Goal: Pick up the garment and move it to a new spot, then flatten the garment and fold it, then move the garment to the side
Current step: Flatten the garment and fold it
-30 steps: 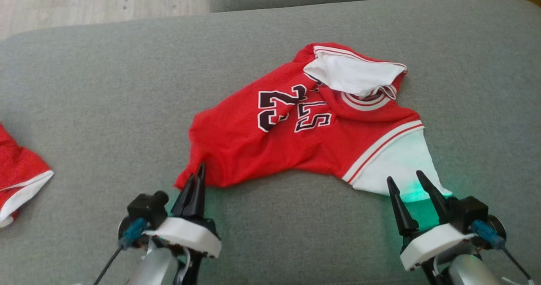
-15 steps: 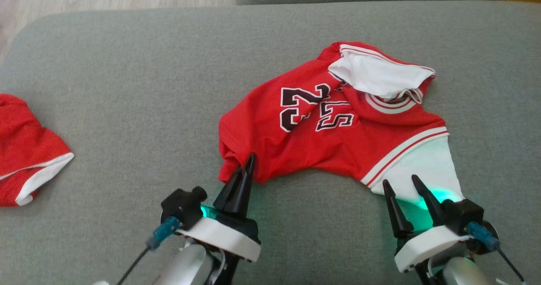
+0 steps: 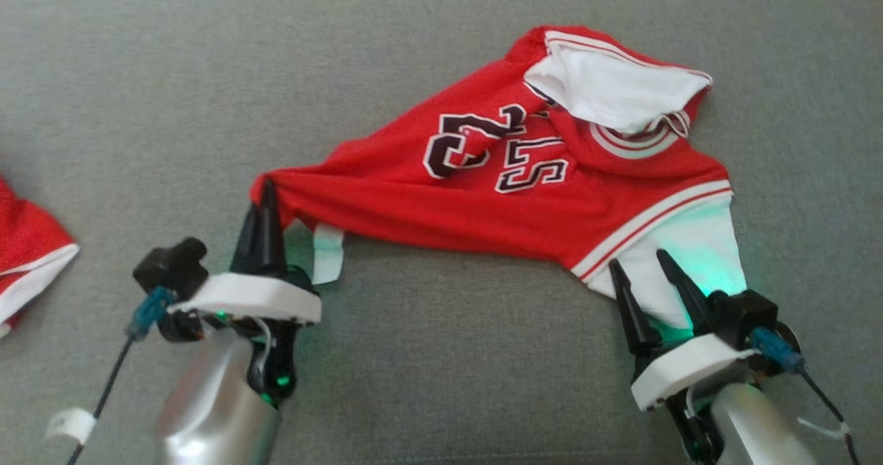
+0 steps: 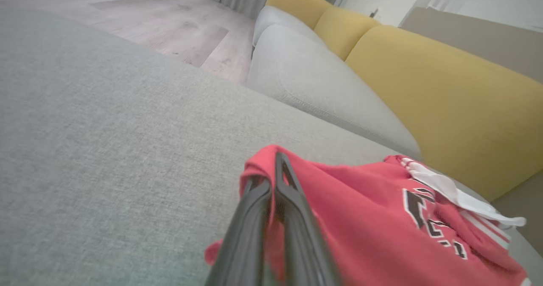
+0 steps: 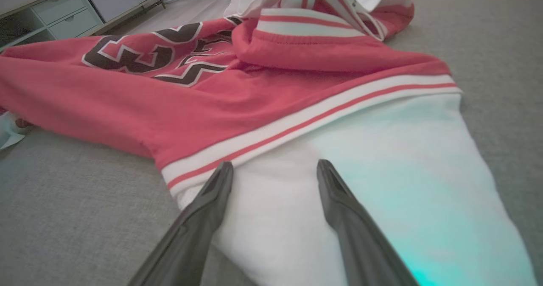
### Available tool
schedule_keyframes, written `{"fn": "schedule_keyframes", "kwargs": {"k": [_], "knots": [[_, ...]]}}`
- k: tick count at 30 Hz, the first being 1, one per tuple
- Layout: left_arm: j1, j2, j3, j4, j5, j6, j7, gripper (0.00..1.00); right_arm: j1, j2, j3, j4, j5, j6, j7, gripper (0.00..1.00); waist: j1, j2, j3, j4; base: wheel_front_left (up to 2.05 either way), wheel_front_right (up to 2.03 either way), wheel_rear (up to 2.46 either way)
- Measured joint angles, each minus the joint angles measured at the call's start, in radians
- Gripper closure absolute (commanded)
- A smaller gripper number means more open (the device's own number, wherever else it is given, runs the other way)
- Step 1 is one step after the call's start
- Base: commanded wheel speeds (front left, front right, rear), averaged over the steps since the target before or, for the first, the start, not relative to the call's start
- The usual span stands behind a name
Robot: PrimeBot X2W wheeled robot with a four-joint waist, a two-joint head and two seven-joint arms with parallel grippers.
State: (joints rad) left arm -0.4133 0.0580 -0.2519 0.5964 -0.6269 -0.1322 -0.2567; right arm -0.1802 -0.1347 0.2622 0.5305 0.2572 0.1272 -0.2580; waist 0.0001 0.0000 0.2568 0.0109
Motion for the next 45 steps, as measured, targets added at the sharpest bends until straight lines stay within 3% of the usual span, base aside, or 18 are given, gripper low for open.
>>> {"fn": "schedule_keyframes", "kwargs": {"k": [2, 3, 6, 7, 8, 9, 10, 11, 12, 17, 24, 32, 41, 45], "knots": [[-0.034, 0.001, 0.021, 0.052, 0.006, 0.000, 0.000, 0.93, -0.013, 0.000, 0.003, -0.001, 0.002, 0.000, 0.000, 0.00, -0.0001, 0.0000, 0.019, -0.012, 0.00, 0.00, 0.00], [-0.051, 0.001, 0.035, 0.077, 0.006, 0.000, 0.000, 0.87, -0.020, -0.001, 0.005, -0.003, 0.002, 0.000, -0.002, 0.00, 0.0000, 0.0000, 0.030, -0.017, 0.00, 0.00, 0.00], [-0.105, 0.008, 0.064, 0.145, 0.022, 0.000, 0.000, 0.91, -0.042, -0.002, 0.005, -0.012, 0.002, 0.000, -0.005, 0.00, 0.0000, 0.0000, 0.061, -0.032, 0.00, 0.00, 0.00], [-0.123, 0.009, 0.078, 0.161, 0.024, 0.000, 0.000, 0.87, -0.050, -0.002, 0.005, -0.016, 0.002, 0.000, -0.006, 0.00, 0.0000, 0.0000, 0.071, -0.037, 0.00, 0.00, 0.00], [-0.144, 0.010, 0.092, 0.175, 0.032, 0.000, 0.000, 0.77, -0.057, -0.002, 0.005, -0.020, 0.002, 0.000, -0.007, 0.00, 0.0000, 0.0000, 0.081, -0.041, 0.00, 0.00, 0.00], [-0.167, 0.013, 0.107, 0.187, 0.043, 0.000, 0.000, 0.59, -0.061, -0.002, 0.002, -0.023, 0.002, 0.000, -0.008, 0.00, 0.0000, 0.0000, 0.090, -0.044, 0.00, 0.00, 0.00], [-0.190, 0.016, 0.131, 0.202, 0.053, 0.000, -0.001, 0.34, -0.065, -0.002, 0.000, -0.027, 0.002, 0.000, -0.011, 0.00, 0.0000, 0.0000, 0.099, -0.047, 0.00, 0.00, 0.00], [-0.209, 0.020, 0.151, 0.213, 0.065, 0.000, -0.001, 0.02, -0.069, -0.002, -0.001, -0.030, 0.002, 0.000, -0.013, 0.00, 0.0001, 0.0000, 0.107, -0.050, 0.00, 0.00, 0.00], [-0.220, 0.023, 0.173, 0.215, 0.082, 0.002, -0.001, 0.00, -0.075, -0.002, -0.002, -0.032, -0.001, 0.000, -0.014, 0.00, 0.0001, 0.0000, 0.113, -0.053, 0.00, 0.00, 0.00], [-0.202, 0.015, 0.257, 0.184, 0.145, 0.006, -0.001, 0.00, -0.082, 0.002, -0.009, -0.033, -0.003, 0.000, -0.013, 0.00, 0.0000, 0.0000, 0.118, -0.058, 0.00, 0.00, 0.00], [-0.075, -0.018, 0.318, 0.006, 0.256, 0.000, -0.001, 0.00, -0.080, 0.006, -0.020, -0.016, -0.003, 0.000, -0.013, 0.00, -0.0001, 0.0000, 0.093, -0.045, 0.00, 0.00, 0.00], [0.092, -0.026, 0.151, -0.067, 0.170, 0.000, -0.001, 0.00, -0.067, 0.006, -0.022, 0.009, -0.002, 0.000, -0.004, 0.00, -0.0001, 0.0000, 0.048, -0.025, 0.00, 0.00, 0.00], [0.129, -0.023, 0.089, -0.051, 0.142, 0.000, -0.001, 0.00, -0.050, 0.005, -0.012, 0.012, -0.002, 0.000, -0.004, 0.00, -0.0002, 0.0000, 0.037, -0.020, 0.00, 0.00, 0.00], [0.117, -0.022, 0.064, -0.031, 0.180, 0.000, -0.001, 0.00, -0.051, 0.004, -0.010, 0.009, 0.001, 0.000, -0.005, 0.00, -0.0001, 0.0000, 0.045, -0.025, 0.00, 0.00, 0.00]]}}
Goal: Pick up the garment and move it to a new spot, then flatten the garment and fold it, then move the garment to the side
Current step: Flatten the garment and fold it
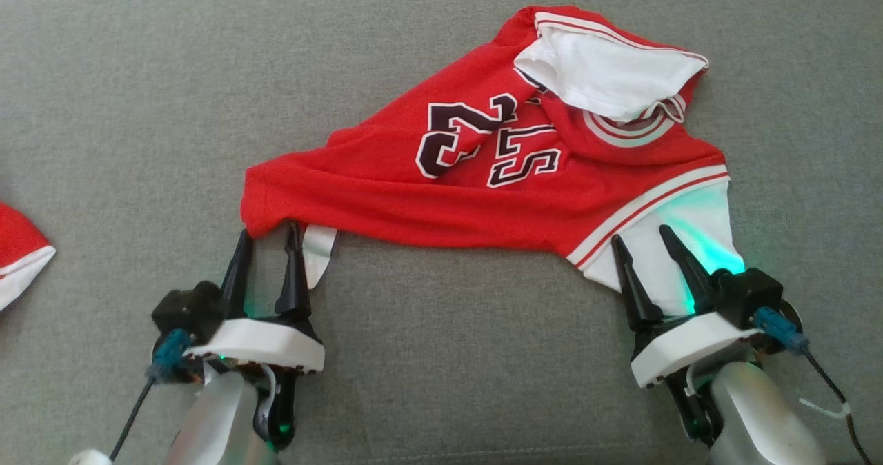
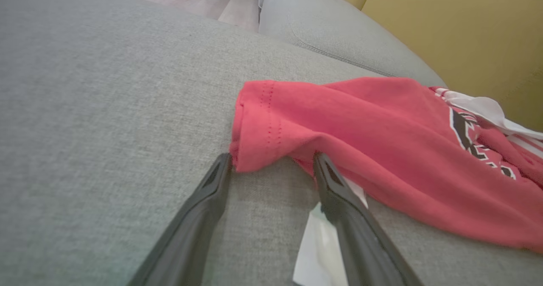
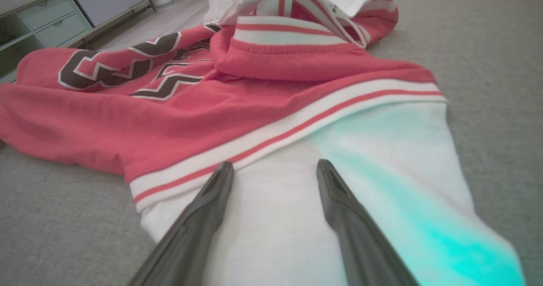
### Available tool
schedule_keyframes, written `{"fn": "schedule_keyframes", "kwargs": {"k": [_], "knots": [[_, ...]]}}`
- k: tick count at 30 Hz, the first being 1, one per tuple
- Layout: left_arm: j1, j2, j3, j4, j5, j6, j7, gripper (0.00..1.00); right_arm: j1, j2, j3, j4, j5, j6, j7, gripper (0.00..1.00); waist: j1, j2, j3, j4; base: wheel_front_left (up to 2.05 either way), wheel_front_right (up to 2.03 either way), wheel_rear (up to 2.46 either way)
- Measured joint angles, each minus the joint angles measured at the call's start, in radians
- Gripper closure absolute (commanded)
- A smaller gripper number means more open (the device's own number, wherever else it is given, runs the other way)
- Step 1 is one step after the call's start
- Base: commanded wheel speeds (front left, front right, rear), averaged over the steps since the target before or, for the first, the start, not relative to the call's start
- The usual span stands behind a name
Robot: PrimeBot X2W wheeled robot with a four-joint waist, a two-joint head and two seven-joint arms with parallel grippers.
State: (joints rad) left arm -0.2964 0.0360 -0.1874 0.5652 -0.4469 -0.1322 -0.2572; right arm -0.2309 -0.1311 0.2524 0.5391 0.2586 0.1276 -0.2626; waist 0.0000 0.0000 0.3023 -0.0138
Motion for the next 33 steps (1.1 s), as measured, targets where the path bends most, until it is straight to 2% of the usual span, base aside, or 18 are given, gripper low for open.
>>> {"fn": "schedule_keyframes", "kwargs": {"k": [8, 9, 10, 11, 17, 23, 30, 33], "knots": [[-0.038, 0.006, 0.006, 0.032, 0.075, 0.000, 0.000, 0.00, -0.002, 0.000, 0.003, -0.006, 0.001, 0.000, 0.000, 0.00, 0.0000, 0.0000, 0.009, -0.010, 0.00, 0.00, 0.00], [-0.044, 0.006, 0.011, 0.035, 0.084, 0.000, 0.000, 0.24, -0.002, 0.000, 0.003, -0.006, 0.001, 0.000, -0.001, 0.00, 0.0000, 0.0000, 0.009, -0.010, 0.00, 0.00, 0.00], [-0.048, 0.006, 0.016, 0.036, 0.093, 0.000, 0.000, 0.53, -0.002, 0.000, 0.004, -0.006, 0.001, 0.000, -0.001, 0.00, 0.0000, 0.0000, 0.009, -0.010, 0.00, 0.00, 0.00], [-0.050, 0.006, 0.019, 0.036, 0.101, 0.000, 0.000, 1.00, -0.002, 0.000, 0.004, -0.005, 0.001, 0.000, -0.001, 0.00, 0.0000, 0.0000, 0.008, -0.009, 0.00, 0.00, 0.00], [-0.048, 0.006, 0.014, 0.041, 0.121, 0.000, 0.000, 1.00, -0.002, -0.001, 0.007, 0.015, 0.001, 0.000, -0.001, 0.00, 0.0001, 0.0000, -0.013, -0.002, 0.00, 0.00, 0.00], [-0.011, 0.005, -0.012, -0.030, 0.107, 0.000, 0.001, 1.00, 0.038, 0.001, 0.011, 0.042, 0.015, 0.000, 0.003, 0.00, 0.0000, 0.0000, -0.078, 0.023, 0.00, 0.00, 0.00], [0.101, 0.010, -0.104, -0.050, 0.061, 0.000, 0.001, 1.00, 0.118, 0.022, 0.012, 0.046, 0.033, 0.000, 0.005, 0.00, -0.0001, 0.0000, -0.174, 0.071, 0.00, 0.00, 0.00], [0.146, 0.029, -0.135, -0.015, 0.035, 0.000, 0.001, 1.00, 0.141, 0.028, 0.001, 0.048, 0.033, 0.000, 0.005, 0.00, -0.0002, 0.0000, -0.223, 0.095, 0.00, 0.00, 0.00]]}}
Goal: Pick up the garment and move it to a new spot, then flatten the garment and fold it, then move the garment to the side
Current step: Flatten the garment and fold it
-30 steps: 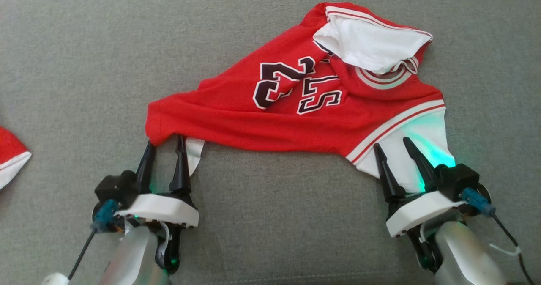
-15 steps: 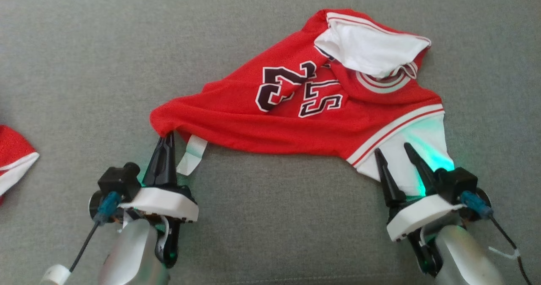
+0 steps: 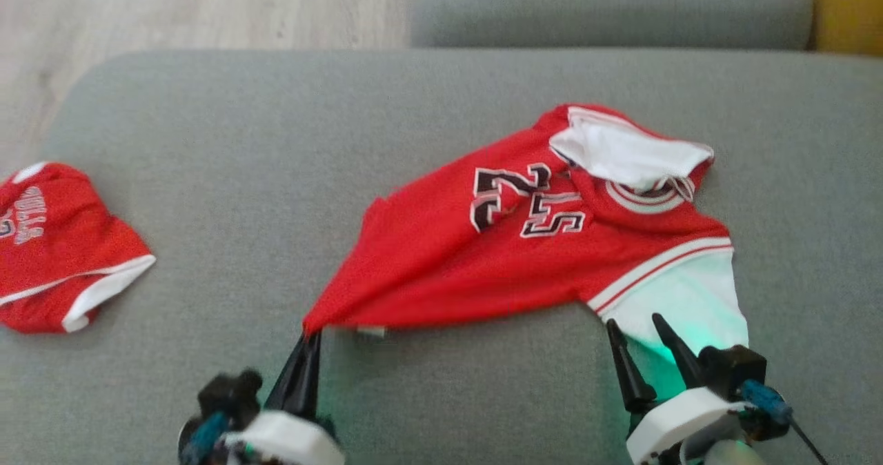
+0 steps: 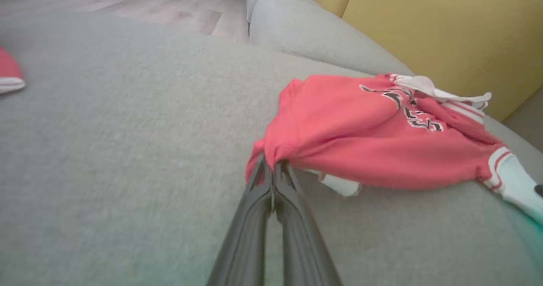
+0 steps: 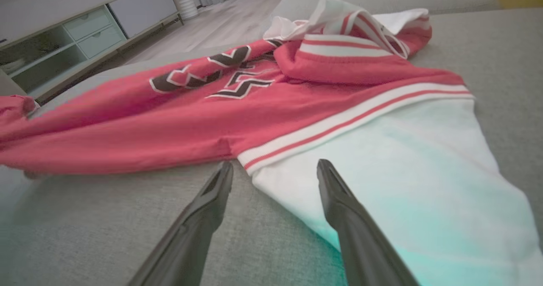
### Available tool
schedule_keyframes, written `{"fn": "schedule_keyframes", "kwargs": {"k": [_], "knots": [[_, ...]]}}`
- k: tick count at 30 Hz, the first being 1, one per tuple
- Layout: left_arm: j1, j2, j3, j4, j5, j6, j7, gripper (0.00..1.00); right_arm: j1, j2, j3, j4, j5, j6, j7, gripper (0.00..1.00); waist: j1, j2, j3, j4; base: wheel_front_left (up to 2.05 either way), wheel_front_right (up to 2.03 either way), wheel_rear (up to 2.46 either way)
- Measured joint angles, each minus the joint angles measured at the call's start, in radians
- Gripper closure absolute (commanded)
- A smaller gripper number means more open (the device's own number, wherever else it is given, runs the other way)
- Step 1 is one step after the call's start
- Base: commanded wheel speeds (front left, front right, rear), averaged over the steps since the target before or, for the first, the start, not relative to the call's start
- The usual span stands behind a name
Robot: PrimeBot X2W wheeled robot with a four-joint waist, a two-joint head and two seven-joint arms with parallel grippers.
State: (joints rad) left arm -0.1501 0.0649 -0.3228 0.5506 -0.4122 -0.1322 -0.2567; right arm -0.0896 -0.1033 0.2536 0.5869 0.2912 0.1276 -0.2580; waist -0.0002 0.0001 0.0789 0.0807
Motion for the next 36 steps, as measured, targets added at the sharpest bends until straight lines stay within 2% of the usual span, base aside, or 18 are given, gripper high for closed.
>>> {"fn": "schedule_keyframes", "kwargs": {"k": [5, 6, 7, 8, 10, 15, 18, 23, 27, 36], "knots": [[0.055, 0.040, -0.028, 0.075, -0.041, 0.000, 0.000, 1.00, 0.014, 0.012, 0.000, -0.001, 0.001, 0.000, 0.000, 0.00, -0.0001, 0.0000, -0.067, 0.015, 0.00, 0.00, 0.00], [0.057, 0.050, -0.031, 0.096, -0.046, 0.000, 0.000, 0.83, 0.020, 0.018, 0.000, -0.001, 0.001, 0.000, 0.000, 0.00, -0.0001, 0.0000, -0.080, 0.008, 0.00, 0.00, 0.00], [0.056, 0.054, -0.029, 0.104, -0.046, 0.000, 0.000, 0.35, 0.020, 0.019, -0.001, -0.001, 0.001, 0.000, 0.000, 0.00, -0.0001, 0.0000, -0.082, 0.001, 0.00, 0.00, 0.00], [0.053, 0.057, -0.023, 0.110, -0.045, 0.000, 0.000, 0.00, 0.020, 0.020, -0.005, -0.002, 0.001, 0.000, 0.000, 0.00, -0.0001, 0.0000, -0.084, -0.006, 0.00, 0.00, 0.00], [0.049, 0.057, 0.007, 0.126, -0.036, 0.001, 0.000, 0.00, 0.021, 0.021, -0.014, -0.005, 0.001, 0.000, 0.000, 0.00, 0.0002, 0.0000, -0.085, -0.019, 0.00, 0.00, 0.00], [0.049, 0.058, 0.155, 0.046, 0.041, 0.080, 0.000, 0.00, 0.020, 0.026, -0.092, -0.084, -0.055, 0.000, 0.000, 0.00, 0.0002, 0.0000, -0.081, -0.050, 0.00, 0.00, 0.00], [0.054, 0.051, 0.223, -0.017, 0.099, 0.102, 0.000, 0.00, 0.020, 0.035, -0.166, -0.157, -0.122, 0.000, 0.000, 0.00, 0.0002, 0.0000, -0.077, -0.064, 0.00, 0.00, 0.00], [0.095, 0.019, 0.287, -0.073, 0.174, 0.097, 0.000, 0.00, 0.021, 0.047, -0.223, -0.210, -0.191, 0.000, 0.000, 0.00, 0.0002, 0.0000, -0.082, -0.083, 0.00, 0.00, 0.00], [0.154, -0.010, 0.326, -0.085, 0.188, 0.087, 0.000, 0.00, 0.038, 0.054, -0.214, -0.203, -0.184, 0.000, 0.000, 0.00, 0.0002, 0.0000, -0.084, -0.092, 0.00, 0.00, 0.00], [0.167, -0.016, 0.342, -0.098, 0.196, 0.060, 0.000, 0.00, 0.055, 0.056, -0.189, -0.176, -0.166, 0.000, 0.000, 0.00, 0.0002, 0.0000, -0.081, -0.093, 0.00, 0.00, 0.00]]}}
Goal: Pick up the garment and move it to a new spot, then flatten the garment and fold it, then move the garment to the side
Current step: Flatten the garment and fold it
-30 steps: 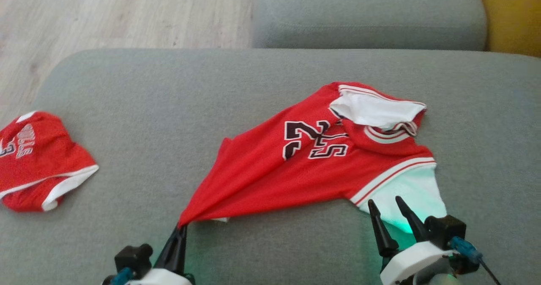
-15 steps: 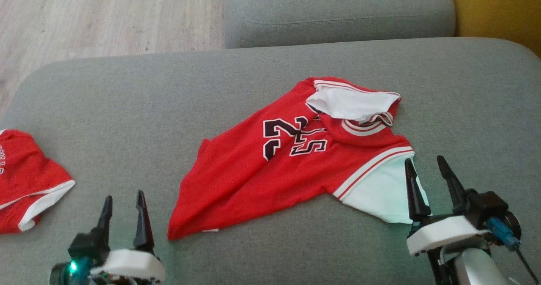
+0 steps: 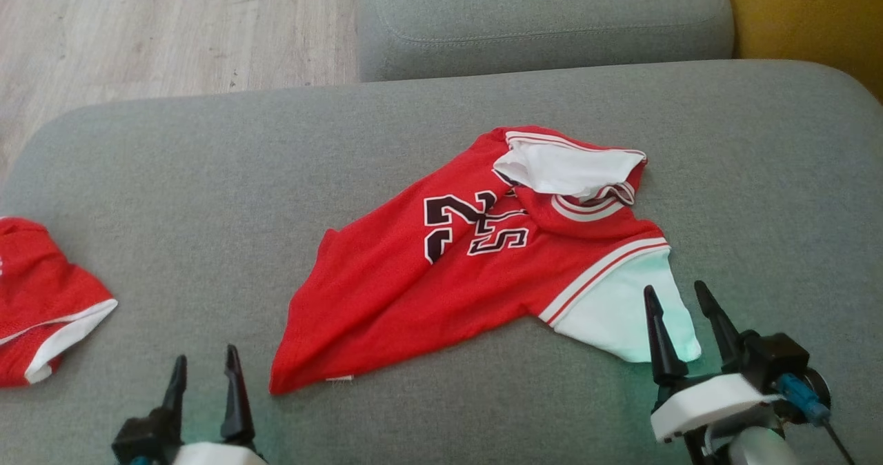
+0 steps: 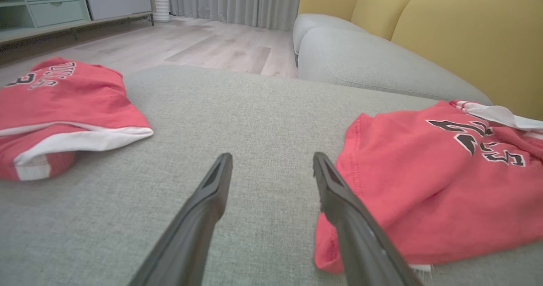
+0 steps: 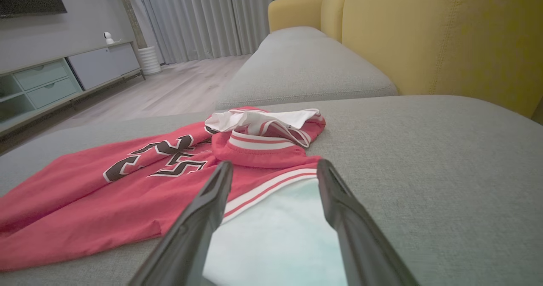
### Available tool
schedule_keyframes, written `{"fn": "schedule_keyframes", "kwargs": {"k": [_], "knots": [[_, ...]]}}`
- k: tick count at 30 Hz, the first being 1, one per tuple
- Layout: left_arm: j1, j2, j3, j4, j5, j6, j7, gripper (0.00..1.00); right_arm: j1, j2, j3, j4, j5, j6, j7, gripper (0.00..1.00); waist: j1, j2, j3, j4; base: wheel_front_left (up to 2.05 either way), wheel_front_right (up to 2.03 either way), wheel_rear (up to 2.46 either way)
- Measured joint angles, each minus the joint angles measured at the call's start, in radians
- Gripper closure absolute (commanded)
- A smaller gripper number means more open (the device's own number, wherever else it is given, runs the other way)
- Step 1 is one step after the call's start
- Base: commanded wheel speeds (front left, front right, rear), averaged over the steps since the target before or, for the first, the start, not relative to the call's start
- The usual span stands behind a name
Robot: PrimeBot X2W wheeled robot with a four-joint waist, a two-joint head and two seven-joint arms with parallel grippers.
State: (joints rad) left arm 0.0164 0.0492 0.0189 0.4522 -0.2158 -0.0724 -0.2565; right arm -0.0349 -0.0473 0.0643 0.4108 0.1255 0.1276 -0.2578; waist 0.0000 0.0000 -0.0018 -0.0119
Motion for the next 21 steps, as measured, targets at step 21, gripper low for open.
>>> {"fn": "schedule_keyframes", "kwargs": {"k": [21], "knots": [[-0.026, -0.001, -0.167, 0.173, -0.146, -0.006, 0.000, 0.00, 0.000, 0.000, 0.028, 0.044, 0.005, 0.000, 0.000, 0.00, 0.0001, 0.0000, 0.037, -0.041, 0.00, 0.00, 0.00]]}}
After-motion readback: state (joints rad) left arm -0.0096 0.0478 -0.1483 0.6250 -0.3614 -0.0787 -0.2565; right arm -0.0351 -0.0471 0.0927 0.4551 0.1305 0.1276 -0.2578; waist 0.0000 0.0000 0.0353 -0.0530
